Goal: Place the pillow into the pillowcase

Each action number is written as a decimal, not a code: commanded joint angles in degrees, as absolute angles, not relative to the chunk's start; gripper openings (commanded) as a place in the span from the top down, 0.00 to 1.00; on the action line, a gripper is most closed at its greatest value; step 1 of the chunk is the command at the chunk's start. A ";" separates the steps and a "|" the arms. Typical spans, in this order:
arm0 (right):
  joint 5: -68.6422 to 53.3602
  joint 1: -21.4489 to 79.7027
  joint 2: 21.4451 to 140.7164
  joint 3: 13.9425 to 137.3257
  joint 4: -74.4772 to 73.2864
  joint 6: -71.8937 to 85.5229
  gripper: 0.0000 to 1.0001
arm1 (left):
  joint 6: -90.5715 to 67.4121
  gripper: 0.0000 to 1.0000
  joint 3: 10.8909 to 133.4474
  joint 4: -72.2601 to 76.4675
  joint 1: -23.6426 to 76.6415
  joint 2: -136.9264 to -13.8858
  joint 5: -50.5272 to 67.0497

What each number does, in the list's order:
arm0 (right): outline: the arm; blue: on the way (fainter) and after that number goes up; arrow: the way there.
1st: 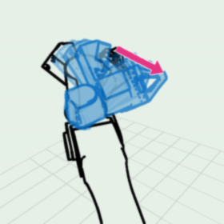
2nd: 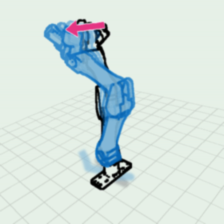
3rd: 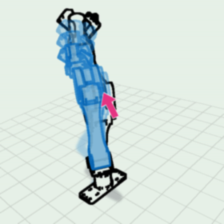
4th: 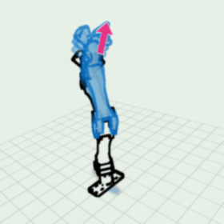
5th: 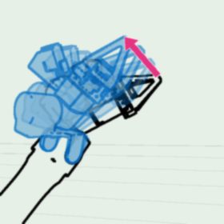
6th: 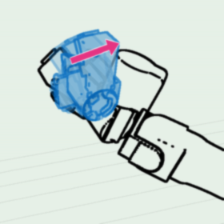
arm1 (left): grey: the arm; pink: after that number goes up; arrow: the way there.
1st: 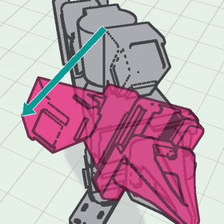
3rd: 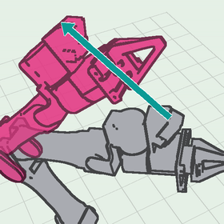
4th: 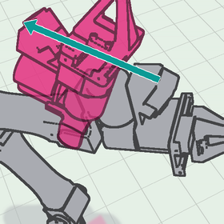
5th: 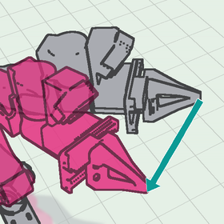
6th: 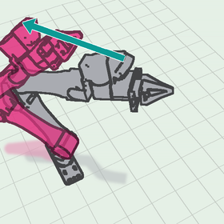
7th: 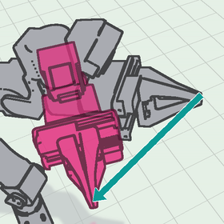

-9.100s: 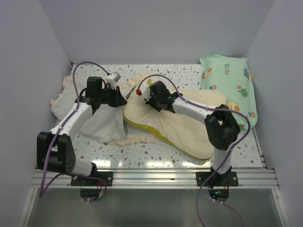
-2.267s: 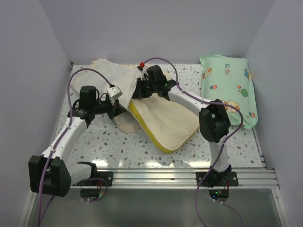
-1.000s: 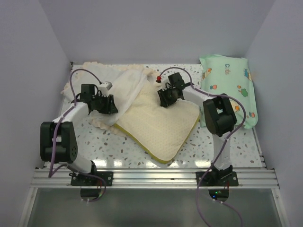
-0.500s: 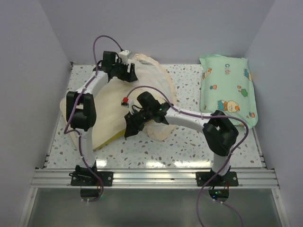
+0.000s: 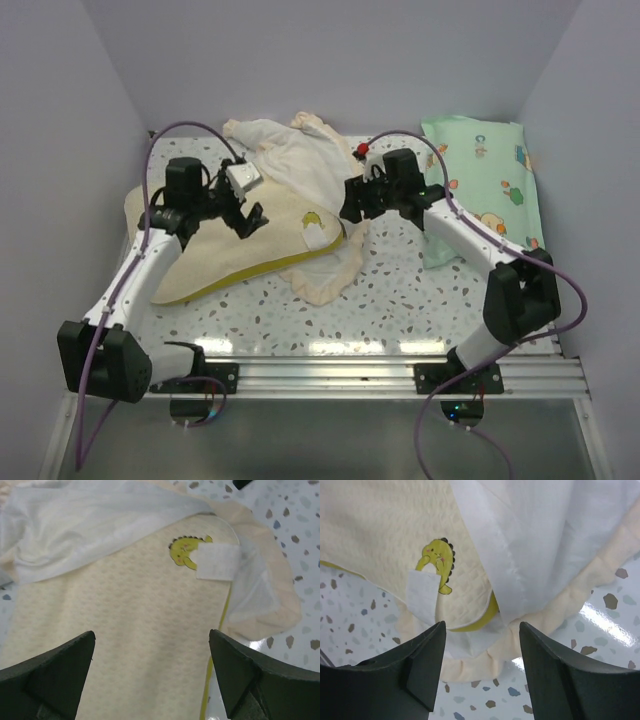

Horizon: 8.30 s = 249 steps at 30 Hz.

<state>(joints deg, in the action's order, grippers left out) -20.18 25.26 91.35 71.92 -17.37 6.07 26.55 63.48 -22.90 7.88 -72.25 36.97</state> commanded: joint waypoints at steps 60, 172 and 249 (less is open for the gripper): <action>-43.35 42.38 92.72 83.66 -17.21 3.02 1.00 | -40.17 1.00 68.29 16.62 16.52 -94.13 22.23; -21.88 26.18 114.07 98.01 -34.79 -7.37 0.34 | 25.14 0.00 92.71 -20.83 0.09 -112.73 32.87; -27.79 41.57 108.98 111.98 -10.12 27.15 1.00 | 25.57 1.00 61.54 8.26 22.24 -71.82 39.19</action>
<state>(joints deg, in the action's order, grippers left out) -28.97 38.15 112.55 112.51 -19.75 19.64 28.03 61.17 -4.84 20.88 -77.54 30.94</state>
